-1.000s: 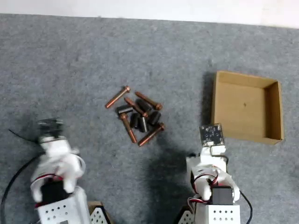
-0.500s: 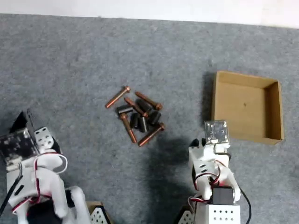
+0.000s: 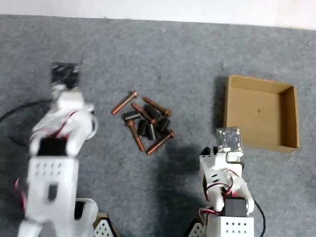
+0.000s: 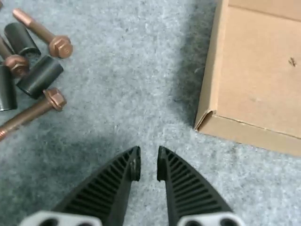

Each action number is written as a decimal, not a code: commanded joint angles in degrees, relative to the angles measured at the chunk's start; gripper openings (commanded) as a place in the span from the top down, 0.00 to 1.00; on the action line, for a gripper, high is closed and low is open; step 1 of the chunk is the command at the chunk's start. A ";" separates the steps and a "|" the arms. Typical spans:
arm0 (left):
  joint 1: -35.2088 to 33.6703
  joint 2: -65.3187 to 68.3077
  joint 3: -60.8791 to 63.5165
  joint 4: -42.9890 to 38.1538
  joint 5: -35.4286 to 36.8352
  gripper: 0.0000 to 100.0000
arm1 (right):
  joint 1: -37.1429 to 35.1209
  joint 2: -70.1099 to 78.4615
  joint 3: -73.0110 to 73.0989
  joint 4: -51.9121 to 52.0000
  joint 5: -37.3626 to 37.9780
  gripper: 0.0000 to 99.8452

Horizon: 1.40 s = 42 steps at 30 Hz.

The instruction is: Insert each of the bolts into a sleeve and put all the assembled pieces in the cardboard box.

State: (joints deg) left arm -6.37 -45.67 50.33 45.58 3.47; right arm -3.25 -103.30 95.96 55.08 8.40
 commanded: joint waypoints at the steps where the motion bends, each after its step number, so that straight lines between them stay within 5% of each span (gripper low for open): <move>1: 0.66 9.01 1.71 -12.13 7.82 0.95 | 1.36 -0.66 -0.75 -0.48 0.35 0.93; 5: -0.31 10.95 6.20 -15.38 7.47 0.95 | -0.57 -0.04 -10.68 0.04 0.53 0.93; 9: 1.19 10.95 8.40 -15.38 7.30 0.95 | -10.51 3.30 -19.47 0.04 0.53 0.93; 18: 0.92 11.30 12.53 -23.65 7.12 0.94 | -33.98 37.85 -26.24 -15.60 0.00 0.93; 30: -0.84 11.21 12.53 -24.35 7.38 0.94 | -34.59 78.90 -51.56 -18.59 -4.04 0.93; 42: -1.10 10.95 12.53 -24.26 7.47 0.94 | -33.71 83.91 -51.91 -18.86 -4.40 0.85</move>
State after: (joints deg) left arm -6.73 -34.24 63.52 22.37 10.33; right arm -36.40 -19.08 46.99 37.49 4.70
